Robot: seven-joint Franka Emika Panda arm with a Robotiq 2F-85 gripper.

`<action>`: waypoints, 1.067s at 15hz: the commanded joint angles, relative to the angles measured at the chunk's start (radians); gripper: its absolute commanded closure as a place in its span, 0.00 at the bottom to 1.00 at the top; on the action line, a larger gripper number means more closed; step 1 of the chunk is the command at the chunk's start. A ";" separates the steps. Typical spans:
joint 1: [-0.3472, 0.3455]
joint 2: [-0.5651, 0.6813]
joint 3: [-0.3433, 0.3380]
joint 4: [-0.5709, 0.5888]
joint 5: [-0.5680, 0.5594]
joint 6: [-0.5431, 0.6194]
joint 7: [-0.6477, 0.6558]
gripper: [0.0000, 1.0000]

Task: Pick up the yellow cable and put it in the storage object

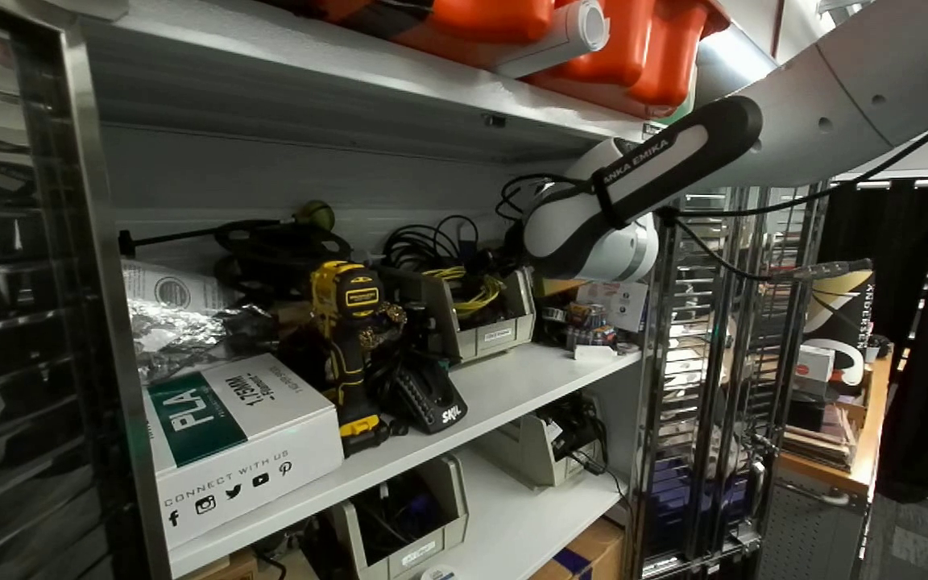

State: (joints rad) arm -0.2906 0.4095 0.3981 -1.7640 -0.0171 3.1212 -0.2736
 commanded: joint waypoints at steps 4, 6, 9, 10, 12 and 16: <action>-0.239 -0.207 0.191 -0.196 0.154 -0.260 -0.111 0.00; -0.294 -0.263 0.223 -0.223 0.233 -0.385 -0.165 0.00; -0.193 -0.368 0.062 -0.243 0.368 -0.648 -0.245 0.00; -0.321 -0.379 0.174 -0.249 0.328 -0.729 -0.216 0.00; -0.139 -0.436 -0.050 -0.242 0.348 -0.910 -0.227 0.00; 0.016 -0.486 -0.259 -0.218 0.271 -1.198 -0.182 0.00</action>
State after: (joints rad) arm -0.3894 -0.0197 0.2751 -1.9793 0.2851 2.0758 -0.4764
